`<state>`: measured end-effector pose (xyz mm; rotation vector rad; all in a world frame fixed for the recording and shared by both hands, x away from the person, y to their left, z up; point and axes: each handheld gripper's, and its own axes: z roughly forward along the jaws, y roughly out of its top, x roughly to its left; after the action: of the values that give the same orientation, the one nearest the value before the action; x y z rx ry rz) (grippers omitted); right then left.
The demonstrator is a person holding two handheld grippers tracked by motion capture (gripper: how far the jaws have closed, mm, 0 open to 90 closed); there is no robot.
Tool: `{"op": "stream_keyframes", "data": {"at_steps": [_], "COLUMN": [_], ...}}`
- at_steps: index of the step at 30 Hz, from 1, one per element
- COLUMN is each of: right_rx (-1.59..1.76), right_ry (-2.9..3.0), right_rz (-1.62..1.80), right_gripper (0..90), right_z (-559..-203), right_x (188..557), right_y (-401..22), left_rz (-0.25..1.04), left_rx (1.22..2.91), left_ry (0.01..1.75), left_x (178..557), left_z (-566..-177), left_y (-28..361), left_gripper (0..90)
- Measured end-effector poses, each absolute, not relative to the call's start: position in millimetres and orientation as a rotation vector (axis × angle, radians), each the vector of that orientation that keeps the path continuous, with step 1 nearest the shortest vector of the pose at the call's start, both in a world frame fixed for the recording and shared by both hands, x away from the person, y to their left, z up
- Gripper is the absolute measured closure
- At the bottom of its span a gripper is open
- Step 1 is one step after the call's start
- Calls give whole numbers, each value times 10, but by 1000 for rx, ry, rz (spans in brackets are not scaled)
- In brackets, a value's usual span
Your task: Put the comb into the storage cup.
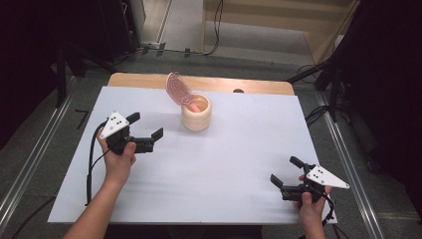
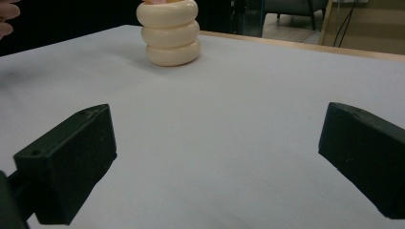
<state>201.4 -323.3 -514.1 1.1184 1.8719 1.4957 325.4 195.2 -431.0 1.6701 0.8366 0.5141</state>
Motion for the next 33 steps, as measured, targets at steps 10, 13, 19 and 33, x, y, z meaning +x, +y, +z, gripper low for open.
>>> {"op": "stream_keyframes", "data": {"at_steps": [10, 13, 19, 33], "right_rx": [1118, 1120, 1120, 1121], "right_ry": [1872, 1868, 1867, 1866], "right_rz": [1495, 1493, 1492, 1486], "right_gripper": [0, 0, 0, 0], "right_z": [-5141, -5141, -5142, -5141], "right_x": [2014, 2012, 2012, 2008], "right_y": [-3230, -3231, -3228, -3226], "left_rz": [544, 553, 575, 612], "left_rx": [1661, 1660, 1667, 1646], "left_ry": [838, 833, 842, 838], "left_x": [3081, 3024, 2916, 2672], "left_z": [-4359, -4374, -4417, -4508], "left_y": [2072, 2113, 2218, 2443], "left_gripper": [0, 0, 0, 0]}}
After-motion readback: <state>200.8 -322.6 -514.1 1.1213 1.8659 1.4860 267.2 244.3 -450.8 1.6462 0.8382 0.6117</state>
